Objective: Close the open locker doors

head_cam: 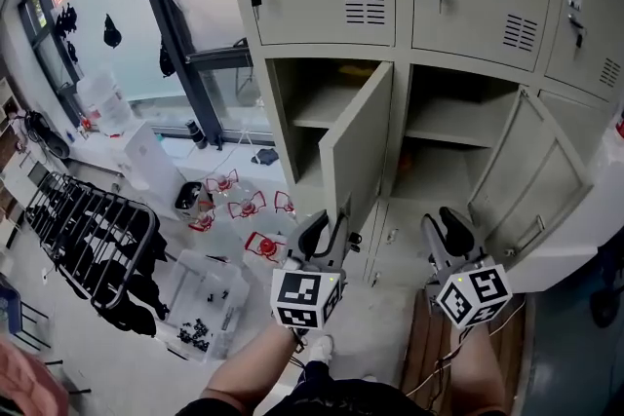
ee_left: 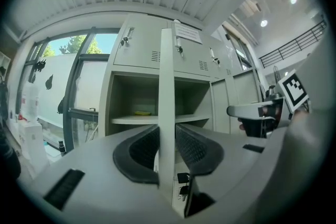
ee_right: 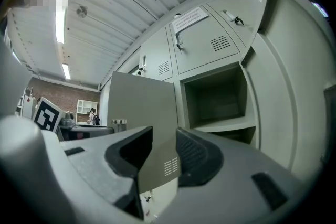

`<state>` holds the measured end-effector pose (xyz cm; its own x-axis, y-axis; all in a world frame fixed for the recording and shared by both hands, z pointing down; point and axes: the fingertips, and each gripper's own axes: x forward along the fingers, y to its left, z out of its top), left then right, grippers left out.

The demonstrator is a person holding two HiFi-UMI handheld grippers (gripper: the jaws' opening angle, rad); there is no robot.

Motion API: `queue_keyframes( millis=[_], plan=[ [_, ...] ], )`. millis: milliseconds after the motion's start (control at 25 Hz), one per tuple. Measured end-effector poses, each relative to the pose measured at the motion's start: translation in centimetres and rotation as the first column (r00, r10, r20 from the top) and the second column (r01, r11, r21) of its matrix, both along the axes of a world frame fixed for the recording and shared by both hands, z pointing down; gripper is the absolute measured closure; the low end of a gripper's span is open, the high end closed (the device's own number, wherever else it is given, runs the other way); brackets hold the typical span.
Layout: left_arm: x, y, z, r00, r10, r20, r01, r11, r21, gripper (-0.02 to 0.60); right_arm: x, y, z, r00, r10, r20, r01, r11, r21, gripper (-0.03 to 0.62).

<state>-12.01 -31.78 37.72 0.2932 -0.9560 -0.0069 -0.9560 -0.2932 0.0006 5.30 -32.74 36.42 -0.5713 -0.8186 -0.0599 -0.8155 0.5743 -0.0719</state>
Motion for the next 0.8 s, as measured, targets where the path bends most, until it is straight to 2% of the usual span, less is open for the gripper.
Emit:
queue_keyframes(
  millis=[440,800],
  plan=[
    [-5.4,-2.4,0.0,0.997,-0.069,0.018,0.069,0.998,-0.005,0.463,-3.9,-2.9,-0.3,0.999,-0.031,0.022,0.031,1.0,0.006,0.468],
    [-10.1,-5.8,-0.1,0.992,-0.127,0.003,0.127,0.992,0.001,0.451,-7.6,-6.1,-0.1,0.999,-0.052,0.015,0.052,0.999,-0.003,0.468]
  ],
)
